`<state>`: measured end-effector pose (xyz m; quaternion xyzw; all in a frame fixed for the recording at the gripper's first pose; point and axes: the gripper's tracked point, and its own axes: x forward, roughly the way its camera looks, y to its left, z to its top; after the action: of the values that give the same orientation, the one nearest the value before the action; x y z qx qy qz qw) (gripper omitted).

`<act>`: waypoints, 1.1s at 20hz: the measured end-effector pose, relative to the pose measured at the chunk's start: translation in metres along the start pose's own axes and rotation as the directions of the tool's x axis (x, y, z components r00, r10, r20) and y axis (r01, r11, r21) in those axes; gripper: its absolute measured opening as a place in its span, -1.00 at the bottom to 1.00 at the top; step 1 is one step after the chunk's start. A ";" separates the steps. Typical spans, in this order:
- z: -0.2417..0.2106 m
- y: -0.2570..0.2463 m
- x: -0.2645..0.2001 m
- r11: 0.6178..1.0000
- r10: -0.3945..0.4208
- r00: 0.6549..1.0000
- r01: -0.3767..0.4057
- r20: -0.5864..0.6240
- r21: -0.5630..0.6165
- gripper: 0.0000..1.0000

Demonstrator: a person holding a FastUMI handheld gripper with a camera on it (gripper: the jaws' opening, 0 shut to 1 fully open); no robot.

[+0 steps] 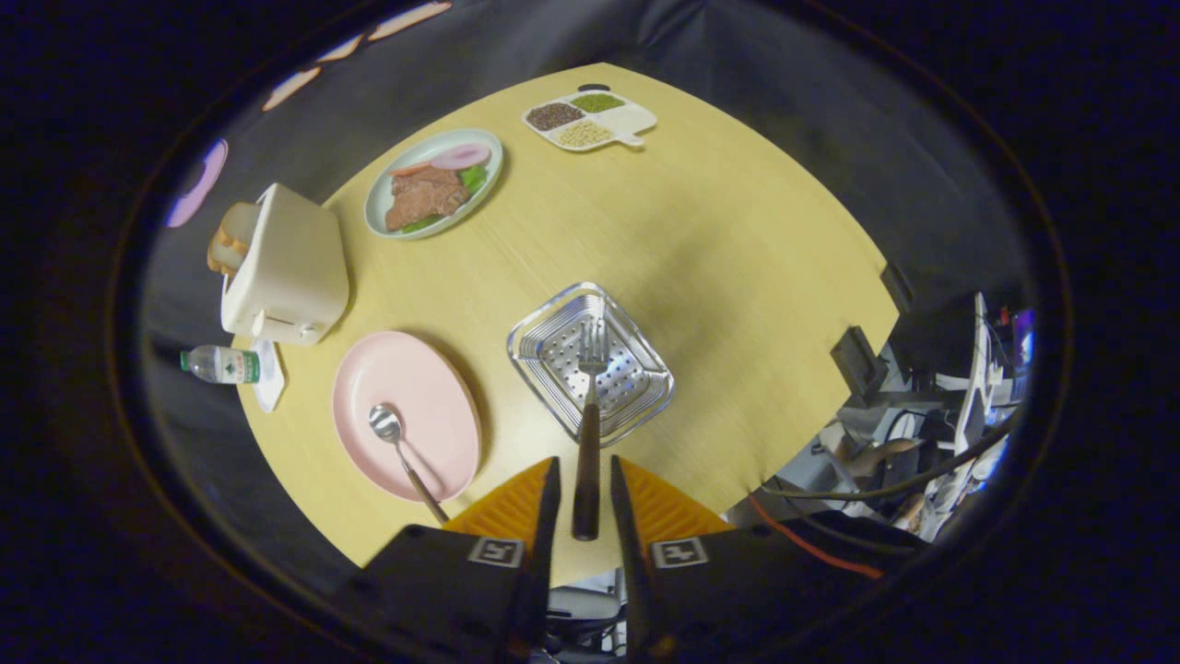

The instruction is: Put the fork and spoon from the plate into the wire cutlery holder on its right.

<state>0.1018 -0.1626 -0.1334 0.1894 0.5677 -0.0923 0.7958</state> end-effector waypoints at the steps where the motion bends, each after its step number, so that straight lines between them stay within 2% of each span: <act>1: 0.001 0.004 -0.004 1.000 0.005 1.000 -0.005 0.013 0.008 0.01; 4: -0.004 0.009 -0.021 1.000 -0.005 0.999 0.006 0.053 -0.009 1.00; 12: -0.057 0.060 -0.048 0.991 -0.013 0.979 0.040 0.206 -0.126 1.00; 17: -0.086 0.109 -0.037 0.976 0.041 0.934 0.038 0.356 -0.212 1.00; 22: -0.100 0.147 0.002 0.964 0.135 0.874 -0.007 0.466 -0.267 1.00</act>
<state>0.0686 0.0125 -0.1347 0.0770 0.3522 -0.0325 0.9322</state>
